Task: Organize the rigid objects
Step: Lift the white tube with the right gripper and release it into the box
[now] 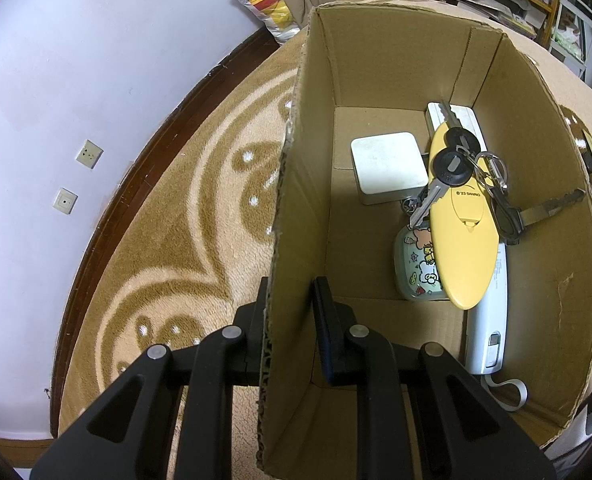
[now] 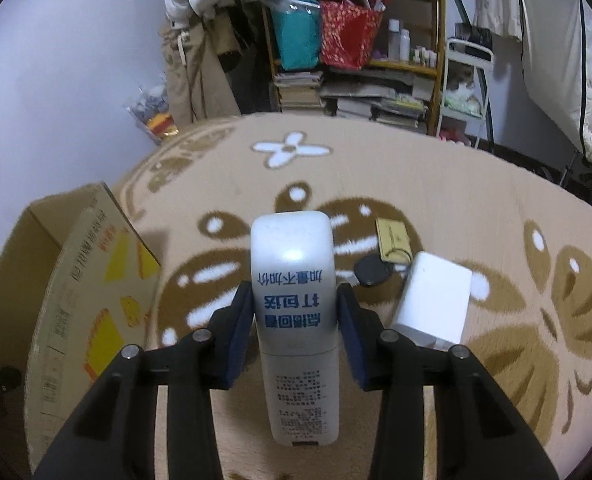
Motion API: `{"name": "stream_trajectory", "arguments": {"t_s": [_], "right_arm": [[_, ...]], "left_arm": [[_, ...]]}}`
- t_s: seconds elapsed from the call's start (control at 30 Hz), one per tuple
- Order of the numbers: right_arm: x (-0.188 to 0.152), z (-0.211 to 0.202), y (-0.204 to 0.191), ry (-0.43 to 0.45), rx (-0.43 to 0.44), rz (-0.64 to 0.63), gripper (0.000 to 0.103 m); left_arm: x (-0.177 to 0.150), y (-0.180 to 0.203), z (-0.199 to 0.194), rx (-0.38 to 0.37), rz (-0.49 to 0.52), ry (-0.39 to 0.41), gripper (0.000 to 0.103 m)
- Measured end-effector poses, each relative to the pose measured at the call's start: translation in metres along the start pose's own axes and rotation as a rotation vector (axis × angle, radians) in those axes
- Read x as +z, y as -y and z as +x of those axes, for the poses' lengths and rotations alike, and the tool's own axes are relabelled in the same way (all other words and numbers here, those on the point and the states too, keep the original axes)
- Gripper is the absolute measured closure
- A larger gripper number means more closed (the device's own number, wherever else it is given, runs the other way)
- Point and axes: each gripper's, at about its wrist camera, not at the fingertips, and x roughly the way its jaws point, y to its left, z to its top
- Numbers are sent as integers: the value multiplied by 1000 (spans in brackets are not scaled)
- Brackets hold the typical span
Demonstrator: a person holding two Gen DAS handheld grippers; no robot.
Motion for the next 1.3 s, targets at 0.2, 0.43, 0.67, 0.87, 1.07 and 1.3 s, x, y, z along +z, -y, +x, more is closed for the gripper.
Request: {"name": "stream_trajectory", "arguments": {"t_s": [0.2, 0.43, 0.67, 0.87, 1.07, 1.3], "right_arm": [[13, -22, -11, 87, 32, -8, 59], [23, -43, -21, 175, 90, -13, 59], [38, -86, -44, 295, 195, -30, 59], [38, -106, -69, 330, 298, -64, 59], [30, -113, -90, 318, 398, -85, 59], [16, -98, -107, 248, 412, -118, 59]], "left_arm": [[1, -2, 1, -3, -3, -3, 84], [1, -2, 1, -2, -3, -4, 84], [1, -1, 1, 0, -2, -4, 84], [1, 0, 1, 2, 1, -3, 84], [1, 0, 0, 3, 2, -3, 84], [1, 1, 0, 5, 4, -1, 84]]}}
